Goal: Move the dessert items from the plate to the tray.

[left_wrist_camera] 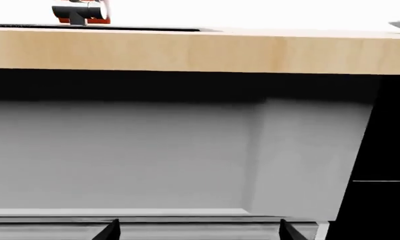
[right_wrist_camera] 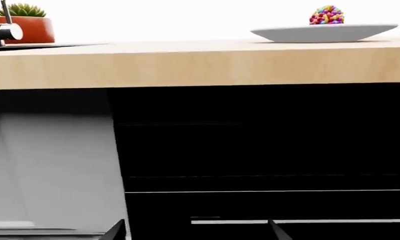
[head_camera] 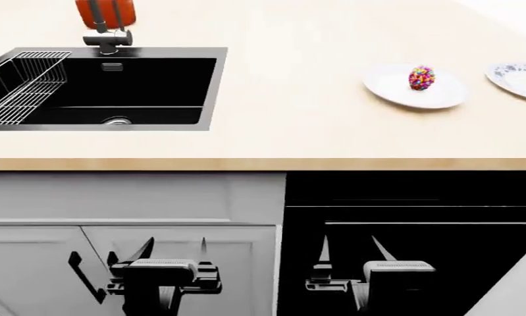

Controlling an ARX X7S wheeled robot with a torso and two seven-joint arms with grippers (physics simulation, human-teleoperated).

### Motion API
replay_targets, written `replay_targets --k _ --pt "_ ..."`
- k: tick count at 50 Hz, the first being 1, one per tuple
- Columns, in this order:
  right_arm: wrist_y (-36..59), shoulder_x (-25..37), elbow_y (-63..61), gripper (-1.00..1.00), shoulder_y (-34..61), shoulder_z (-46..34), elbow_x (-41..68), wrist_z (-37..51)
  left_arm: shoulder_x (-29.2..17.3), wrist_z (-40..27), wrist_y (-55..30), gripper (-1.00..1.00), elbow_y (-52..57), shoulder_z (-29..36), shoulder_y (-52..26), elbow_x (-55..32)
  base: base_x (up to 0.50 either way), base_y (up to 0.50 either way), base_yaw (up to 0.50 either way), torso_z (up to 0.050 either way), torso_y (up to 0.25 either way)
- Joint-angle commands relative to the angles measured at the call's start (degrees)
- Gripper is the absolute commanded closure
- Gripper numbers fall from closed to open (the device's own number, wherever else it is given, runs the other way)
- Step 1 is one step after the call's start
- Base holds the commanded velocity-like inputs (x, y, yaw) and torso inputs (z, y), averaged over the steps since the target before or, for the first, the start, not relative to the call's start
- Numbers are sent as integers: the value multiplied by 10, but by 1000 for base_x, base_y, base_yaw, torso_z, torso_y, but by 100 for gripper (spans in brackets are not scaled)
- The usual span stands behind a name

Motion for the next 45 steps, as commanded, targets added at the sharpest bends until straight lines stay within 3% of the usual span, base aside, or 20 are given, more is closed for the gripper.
replay_targets --k 1,45 --pt "2 8 0 -100 0 -10 8 9 -8 -8 -2 -100 0 10 -2 -9 0 -500 0 0 0" --pt "0 31 -2 -100 3 -39 25 42 -30 -37 -15 -100 -2 35 -9 -34 0 -500 0 0 0"
